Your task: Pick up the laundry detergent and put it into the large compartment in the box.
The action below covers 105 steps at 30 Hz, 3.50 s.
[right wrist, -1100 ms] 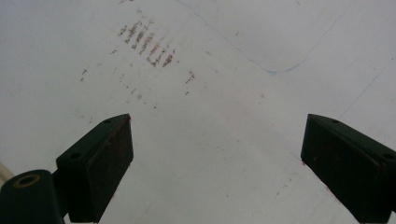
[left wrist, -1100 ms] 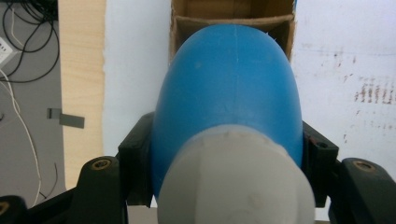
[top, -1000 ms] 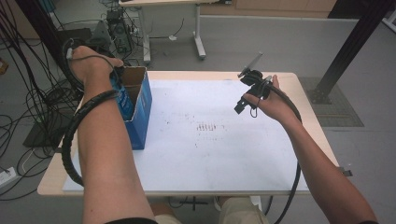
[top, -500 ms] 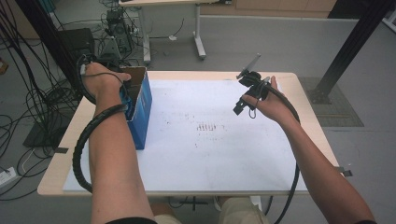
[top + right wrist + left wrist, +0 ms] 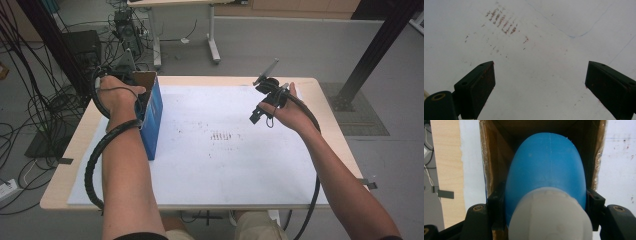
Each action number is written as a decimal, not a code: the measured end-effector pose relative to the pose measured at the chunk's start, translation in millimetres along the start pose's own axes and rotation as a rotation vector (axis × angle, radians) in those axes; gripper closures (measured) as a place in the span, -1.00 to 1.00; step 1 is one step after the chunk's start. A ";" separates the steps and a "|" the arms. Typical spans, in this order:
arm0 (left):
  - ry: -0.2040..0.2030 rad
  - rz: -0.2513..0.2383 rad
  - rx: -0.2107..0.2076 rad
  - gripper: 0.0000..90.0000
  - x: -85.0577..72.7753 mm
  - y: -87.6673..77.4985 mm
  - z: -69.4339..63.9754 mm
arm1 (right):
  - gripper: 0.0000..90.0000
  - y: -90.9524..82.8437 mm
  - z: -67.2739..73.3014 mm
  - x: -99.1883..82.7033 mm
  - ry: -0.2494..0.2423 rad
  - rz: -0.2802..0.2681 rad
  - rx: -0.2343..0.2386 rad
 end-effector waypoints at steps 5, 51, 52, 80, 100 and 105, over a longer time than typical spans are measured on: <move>-0.002 -0.004 -0.001 -0.17 -2.2 6.1 1.1 | -0.79 -0.2 0.6 0.7 0.001 0.001 -0.002; 0.024 0.008 0.002 -0.18 -7.8 24.0 -0.1 | -0.79 -0.6 10.1 6.7 -0.010 0.009 -0.009; 0.025 0.007 0.001 -0.18 -7.9 24.0 0.0 | -0.79 -0.7 10.4 6.8 -0.008 0.009 -0.009; 0.027 0.000 -0.003 -0.18 -9.9 24.0 0.8 | -0.79 -3.0 9.8 4.6 -0.005 0.004 -0.012; 0.027 -0.012 -0.002 -0.18 -12.0 24.4 0.5 | -0.79 -2.0 9.4 4.7 -0.004 0.002 -0.008; 0.025 -0.013 -0.002 -0.18 -12.3 24.5 0.7 | -0.79 -2.0 10.2 5.3 -0.005 0.002 -0.007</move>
Point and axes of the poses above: each handheld gripper's, and its own axes: y roughly forward along the jaws, x roughly out of its top, z roughly to its left, the point moved 1 cm from there along y, roughly forward along the jaws, and after that the axes turned 2 degrees about -y, right-handed, at the moved point
